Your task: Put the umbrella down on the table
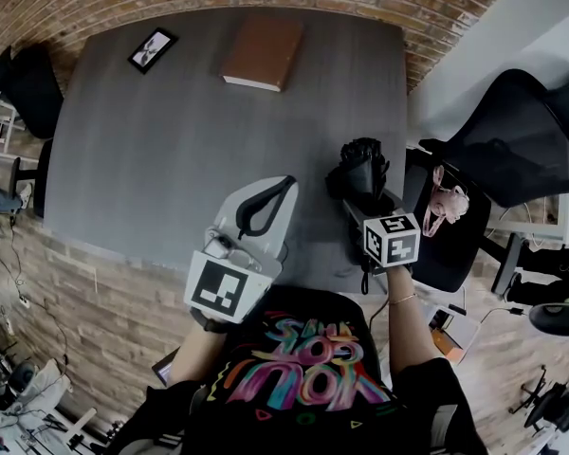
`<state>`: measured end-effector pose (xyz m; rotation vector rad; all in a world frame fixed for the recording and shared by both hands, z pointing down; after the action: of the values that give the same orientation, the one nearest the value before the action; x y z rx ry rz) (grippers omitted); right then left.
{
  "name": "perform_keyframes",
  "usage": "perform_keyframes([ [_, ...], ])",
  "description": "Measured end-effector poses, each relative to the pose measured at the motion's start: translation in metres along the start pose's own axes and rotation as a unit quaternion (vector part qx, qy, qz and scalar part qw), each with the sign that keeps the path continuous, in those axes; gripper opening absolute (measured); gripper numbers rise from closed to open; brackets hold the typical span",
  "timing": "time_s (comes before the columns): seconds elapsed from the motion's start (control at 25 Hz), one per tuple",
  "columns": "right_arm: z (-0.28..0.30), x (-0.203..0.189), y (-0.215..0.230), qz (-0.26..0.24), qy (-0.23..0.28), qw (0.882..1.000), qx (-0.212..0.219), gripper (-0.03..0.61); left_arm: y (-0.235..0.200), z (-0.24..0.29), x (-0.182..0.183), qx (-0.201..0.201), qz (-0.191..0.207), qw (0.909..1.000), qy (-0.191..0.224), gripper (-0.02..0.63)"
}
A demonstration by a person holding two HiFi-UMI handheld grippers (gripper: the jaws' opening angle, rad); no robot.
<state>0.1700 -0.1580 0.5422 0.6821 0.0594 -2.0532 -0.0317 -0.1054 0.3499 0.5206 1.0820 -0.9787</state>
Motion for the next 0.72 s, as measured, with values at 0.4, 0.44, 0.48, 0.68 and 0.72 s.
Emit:
perform_keyframes([
  [0.4,0.028,-0.017,0.011,0.021,-0.059,0.998,-0.016,0.301,-0.001,0.001,-0.001,-0.002,-0.003,1.0000,-0.003,-0.002],
  [0.44,0.029,-0.017,0.011,0.023,-0.061,0.998,-0.015,0.305,-0.001,0.001,-0.001,-0.002,-0.003,1.0000,-0.003,-0.002],
  [0.48,0.030,-0.017,0.011,0.025,-0.063,0.998,-0.014,0.308,0.000,0.001,-0.002,-0.002,-0.002,1.0000,-0.003,-0.002],
  [0.68,0.031,-0.021,0.012,0.041,-0.067,0.997,-0.006,0.306,0.002,0.001,-0.001,-0.005,0.000,1.0000,-0.003,-0.002],
  [0.72,0.031,-0.021,0.012,0.040,-0.068,0.997,-0.008,0.305,0.003,0.001,-0.001,-0.005,0.000,1.0000,-0.003,-0.002],
])
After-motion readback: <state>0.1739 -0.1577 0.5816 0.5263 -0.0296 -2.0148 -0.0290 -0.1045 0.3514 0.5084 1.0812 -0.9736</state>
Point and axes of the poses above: the fingertips, and each gripper's own axes: z forward along the fingers, y to its right, x out of its top, the point moved 6 cm from there along -z, backward along the fingers, and after that the axes turned 15 degrees about -y, right-handed, at the moved point
